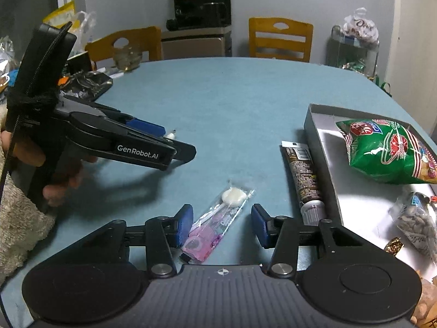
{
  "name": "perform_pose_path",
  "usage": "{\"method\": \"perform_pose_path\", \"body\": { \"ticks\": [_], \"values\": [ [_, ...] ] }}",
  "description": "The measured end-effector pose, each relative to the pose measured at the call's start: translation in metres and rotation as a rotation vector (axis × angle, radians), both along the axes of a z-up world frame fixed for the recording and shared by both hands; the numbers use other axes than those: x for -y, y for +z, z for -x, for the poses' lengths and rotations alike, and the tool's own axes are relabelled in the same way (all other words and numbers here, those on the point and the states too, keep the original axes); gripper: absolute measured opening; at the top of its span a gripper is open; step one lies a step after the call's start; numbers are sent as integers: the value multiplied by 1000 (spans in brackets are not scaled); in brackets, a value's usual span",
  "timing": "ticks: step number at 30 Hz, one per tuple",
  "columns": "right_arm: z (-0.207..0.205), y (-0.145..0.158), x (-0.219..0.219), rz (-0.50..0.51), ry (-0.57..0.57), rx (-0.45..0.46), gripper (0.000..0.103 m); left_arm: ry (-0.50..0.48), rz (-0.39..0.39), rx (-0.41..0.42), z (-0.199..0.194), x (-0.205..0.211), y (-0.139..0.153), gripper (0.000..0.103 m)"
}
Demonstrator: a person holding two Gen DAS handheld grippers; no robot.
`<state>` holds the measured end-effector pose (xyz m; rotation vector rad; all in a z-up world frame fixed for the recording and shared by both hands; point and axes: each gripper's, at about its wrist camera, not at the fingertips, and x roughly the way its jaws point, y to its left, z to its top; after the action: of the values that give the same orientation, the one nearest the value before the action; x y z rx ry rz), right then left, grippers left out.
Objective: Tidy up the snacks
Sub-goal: 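Grasp the pink-wrapped lollipop with the right tool while the left tool grasps the white candy, then carry the lollipop and white candy over the grey tray with both tools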
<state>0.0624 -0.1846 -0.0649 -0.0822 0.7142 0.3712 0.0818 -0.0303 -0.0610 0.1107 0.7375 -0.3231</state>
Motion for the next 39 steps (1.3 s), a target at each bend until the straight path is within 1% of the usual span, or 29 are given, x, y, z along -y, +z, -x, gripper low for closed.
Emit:
{"method": "perform_pose_path", "body": {
  "ticks": [5,8,12,14,16,21,27,28,29,33,39],
  "values": [
    [-1,-3,-3,15,-2,25,36,-7,0,0,0,-2,0,42],
    [0,-4,-3,23,5,40,32,-11,-6,-1,-1,-4,1,34],
    [2,-5,-4,43,20,67,24,-7,-6,-2,-1,-6,1,32],
    [3,-5,-4,51,16,79,21,0,-7,3,-1,-6,0,27],
    [3,-4,-2,47,7,84,19,7,-10,7,-1,-6,0,20],
    [4,-3,3,30,-3,85,15,15,-5,8,-1,-7,1,14],
    [9,1,4,10,-5,103,13,30,-9,22,0,-7,2,13],
    [10,2,4,6,-6,108,11,30,-10,25,0,-7,3,13],
    [11,4,5,2,-8,112,5,31,-9,31,1,-7,4,13],
    [15,8,10,-14,-14,131,5,36,-4,67,4,-6,9,13],
    [20,8,15,-14,-21,149,5,35,-1,69,5,-9,10,12]
  ]
}}
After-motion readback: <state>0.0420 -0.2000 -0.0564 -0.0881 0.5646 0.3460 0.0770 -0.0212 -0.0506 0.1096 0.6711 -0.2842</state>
